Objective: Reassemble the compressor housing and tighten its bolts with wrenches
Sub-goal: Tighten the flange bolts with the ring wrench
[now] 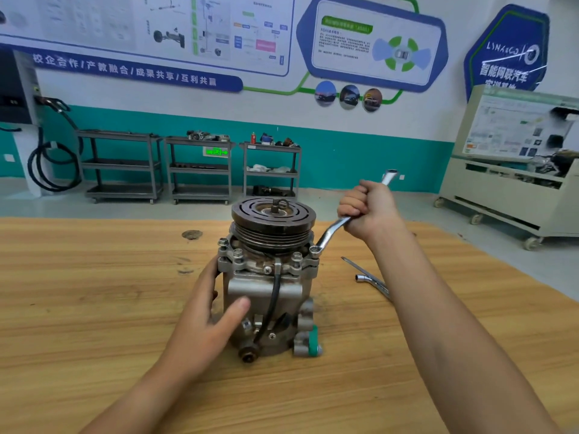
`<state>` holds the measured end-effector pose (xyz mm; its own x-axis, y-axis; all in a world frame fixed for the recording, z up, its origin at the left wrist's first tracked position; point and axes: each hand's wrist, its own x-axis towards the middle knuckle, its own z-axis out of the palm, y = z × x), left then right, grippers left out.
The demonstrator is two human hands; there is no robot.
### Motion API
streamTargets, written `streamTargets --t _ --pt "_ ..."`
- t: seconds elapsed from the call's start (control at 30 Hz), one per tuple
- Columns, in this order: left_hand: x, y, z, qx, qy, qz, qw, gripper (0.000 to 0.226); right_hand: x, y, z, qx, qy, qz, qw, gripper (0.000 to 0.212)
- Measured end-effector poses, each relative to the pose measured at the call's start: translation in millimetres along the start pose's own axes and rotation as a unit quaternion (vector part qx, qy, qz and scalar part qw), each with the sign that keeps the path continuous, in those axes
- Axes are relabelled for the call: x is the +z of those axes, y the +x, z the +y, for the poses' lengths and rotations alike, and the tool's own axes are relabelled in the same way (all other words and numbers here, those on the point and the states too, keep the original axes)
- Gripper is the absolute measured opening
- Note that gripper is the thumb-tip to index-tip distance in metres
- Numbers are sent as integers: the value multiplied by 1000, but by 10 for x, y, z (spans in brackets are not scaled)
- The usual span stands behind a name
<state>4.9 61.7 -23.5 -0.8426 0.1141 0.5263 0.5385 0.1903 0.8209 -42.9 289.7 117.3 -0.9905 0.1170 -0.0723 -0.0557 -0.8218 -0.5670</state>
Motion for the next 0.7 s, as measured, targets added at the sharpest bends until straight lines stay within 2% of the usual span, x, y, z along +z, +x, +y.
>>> streamTargets --t 0.07,0.17,0.3,0.43,0.57,0.63,0.7 --pt "14 -21 33 5 10 10 1000 62 -5 74 52 36 -7 -3 999 52" --pt "36 -41 75 27 26 40 999 60 -183 126 126 62 59 0 996 55" --pt "58 -74 98 86 49 111 989 60 -411 37 113 19 166 11 986 62" --pt "68 -101 120 153 80 139 975 41 -480 -322 150 -126 170 42 976 47" --pt "71 -123 126 175 100 106 974 26 -568 -821 379 -280 89 -10 956 50" --pt "70 -119 130 173 92 106 975 26 -576 -997 551 -359 12 -41 932 44" --pt "77 -123 126 174 90 106 975 27 -559 -1115 749 -450 -90 -83 884 39"
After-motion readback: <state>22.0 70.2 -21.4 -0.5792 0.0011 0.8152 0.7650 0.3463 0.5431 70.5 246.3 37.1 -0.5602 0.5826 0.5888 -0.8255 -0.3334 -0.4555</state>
